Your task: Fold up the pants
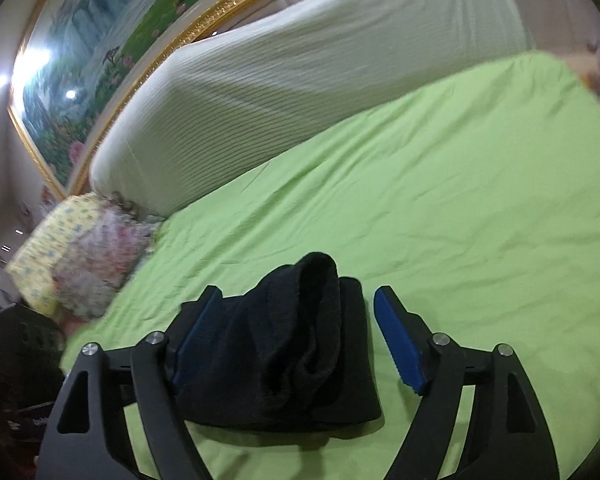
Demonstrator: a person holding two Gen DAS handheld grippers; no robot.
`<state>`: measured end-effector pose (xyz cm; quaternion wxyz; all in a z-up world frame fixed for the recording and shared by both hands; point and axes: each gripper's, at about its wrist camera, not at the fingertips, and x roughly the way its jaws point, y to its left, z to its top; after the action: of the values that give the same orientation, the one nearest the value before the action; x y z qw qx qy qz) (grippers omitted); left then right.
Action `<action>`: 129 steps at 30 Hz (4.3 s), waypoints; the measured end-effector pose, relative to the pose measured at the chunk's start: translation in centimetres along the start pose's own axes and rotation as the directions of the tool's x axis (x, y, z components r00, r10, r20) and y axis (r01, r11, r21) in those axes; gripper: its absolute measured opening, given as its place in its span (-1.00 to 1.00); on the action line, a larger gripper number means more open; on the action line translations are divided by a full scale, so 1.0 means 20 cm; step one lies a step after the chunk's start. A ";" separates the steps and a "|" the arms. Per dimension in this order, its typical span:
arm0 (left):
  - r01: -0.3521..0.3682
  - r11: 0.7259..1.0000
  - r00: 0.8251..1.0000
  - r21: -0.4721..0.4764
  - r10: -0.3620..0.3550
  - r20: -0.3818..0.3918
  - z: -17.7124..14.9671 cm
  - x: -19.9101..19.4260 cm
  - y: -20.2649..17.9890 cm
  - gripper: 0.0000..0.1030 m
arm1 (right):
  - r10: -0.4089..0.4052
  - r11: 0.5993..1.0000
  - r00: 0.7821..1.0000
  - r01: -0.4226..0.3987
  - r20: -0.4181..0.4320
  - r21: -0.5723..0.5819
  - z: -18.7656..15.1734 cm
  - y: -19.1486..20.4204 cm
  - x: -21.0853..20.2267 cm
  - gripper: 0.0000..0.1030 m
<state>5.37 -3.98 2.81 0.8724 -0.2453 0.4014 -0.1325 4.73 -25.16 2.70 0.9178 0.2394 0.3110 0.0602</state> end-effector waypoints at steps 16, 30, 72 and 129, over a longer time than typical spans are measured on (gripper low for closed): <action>-0.115 0.977 0.993 -0.180 0.118 0.008 0.06 -0.05 0.42 0.44 | -0.229 0.972 0.972 0.225 -0.051 -0.068 -0.02 0.10 0.19 0.70; -0.158 0.966 0.986 -0.206 0.143 -0.089 0.13 0.23 0.52 0.58 | -0.358 0.930 0.925 0.340 -0.128 -0.141 -0.18 -0.07 0.22 0.73; -0.106 0.982 0.991 -0.156 0.091 -0.099 0.07 0.23 0.50 -0.21 | 0.072 0.997 0.982 -0.070 -0.173 0.023 -0.24 -0.13 0.09 -0.02; -0.285 0.932 0.938 -0.226 0.320 0.137 0.08 -0.36 0.96 0.39 | 0.129 0.989 0.982 -0.138 -0.138 -0.059 -0.35 0.29 0.45 0.57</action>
<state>2.69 15.82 -1.95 0.8841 -0.2783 0.3693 0.0669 8.04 -15.02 -4.26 0.8965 0.2236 0.3526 0.1481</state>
